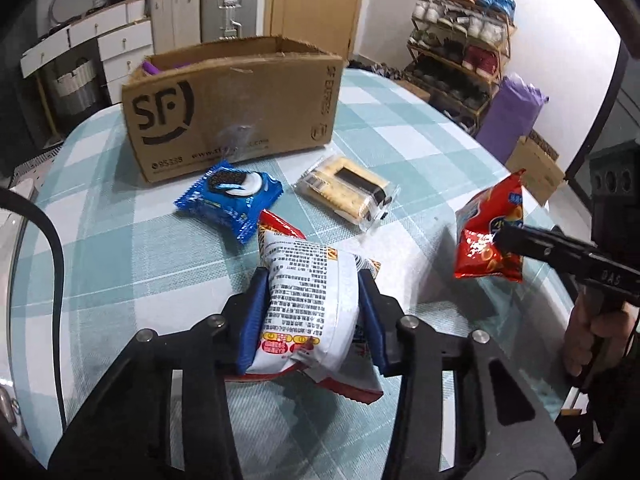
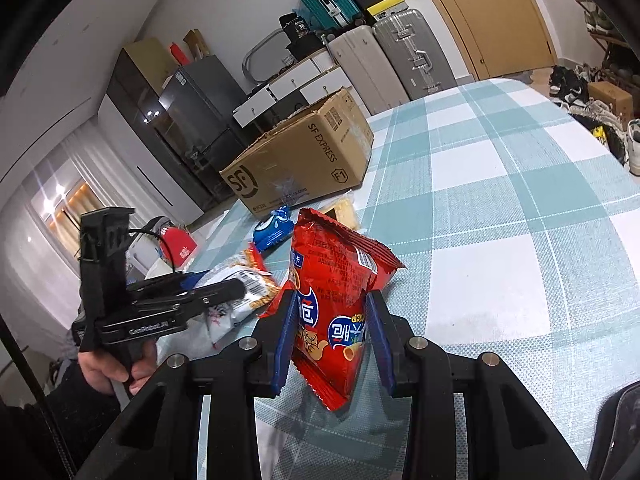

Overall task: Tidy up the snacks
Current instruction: 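Carry both bags over the SF box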

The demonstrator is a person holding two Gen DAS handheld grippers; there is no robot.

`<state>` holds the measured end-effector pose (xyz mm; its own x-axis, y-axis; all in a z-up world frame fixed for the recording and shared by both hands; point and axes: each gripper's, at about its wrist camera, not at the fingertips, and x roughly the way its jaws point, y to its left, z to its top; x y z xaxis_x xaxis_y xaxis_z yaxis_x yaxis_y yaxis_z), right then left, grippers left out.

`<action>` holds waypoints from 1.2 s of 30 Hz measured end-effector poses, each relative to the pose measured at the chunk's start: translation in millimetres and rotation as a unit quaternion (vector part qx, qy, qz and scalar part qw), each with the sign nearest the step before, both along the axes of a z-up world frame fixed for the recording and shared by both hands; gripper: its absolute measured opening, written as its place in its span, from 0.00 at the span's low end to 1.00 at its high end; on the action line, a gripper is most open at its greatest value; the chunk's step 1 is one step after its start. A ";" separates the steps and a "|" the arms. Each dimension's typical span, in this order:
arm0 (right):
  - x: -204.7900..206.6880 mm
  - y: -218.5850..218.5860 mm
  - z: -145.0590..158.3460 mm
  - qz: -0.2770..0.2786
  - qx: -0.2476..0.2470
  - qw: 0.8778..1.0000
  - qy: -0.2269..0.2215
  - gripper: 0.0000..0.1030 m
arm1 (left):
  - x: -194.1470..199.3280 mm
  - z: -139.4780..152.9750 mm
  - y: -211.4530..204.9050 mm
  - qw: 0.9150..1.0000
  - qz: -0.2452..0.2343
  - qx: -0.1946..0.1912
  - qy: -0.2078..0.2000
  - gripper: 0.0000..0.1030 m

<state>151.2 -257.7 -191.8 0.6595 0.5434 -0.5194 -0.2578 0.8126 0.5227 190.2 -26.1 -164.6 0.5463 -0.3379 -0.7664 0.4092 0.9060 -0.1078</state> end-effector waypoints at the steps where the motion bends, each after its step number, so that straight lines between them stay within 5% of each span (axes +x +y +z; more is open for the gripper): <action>1: -0.8 0.2 0.2 0.001 0.001 1.000 0.001 0.34 | -2.4 1.9 2.0 1.000 0.003 -0.003 -0.002 0.39; 20: -6.7 37.3 84.5 0.038 0.010 0.997 -0.063 0.34 | -56.9 86.5 55.0 0.993 0.072 -0.043 -0.087 0.39; 29: -5.8 55.2 147.4 0.066 0.011 0.992 -0.110 0.34 | -69.6 147.7 91.5 0.986 0.085 -0.089 -0.116 0.39; 36: 2.9 64.4 192.3 0.090 0.035 0.986 -0.137 0.34 | -79.8 201.5 112.6 0.982 0.078 -0.087 -0.147 0.39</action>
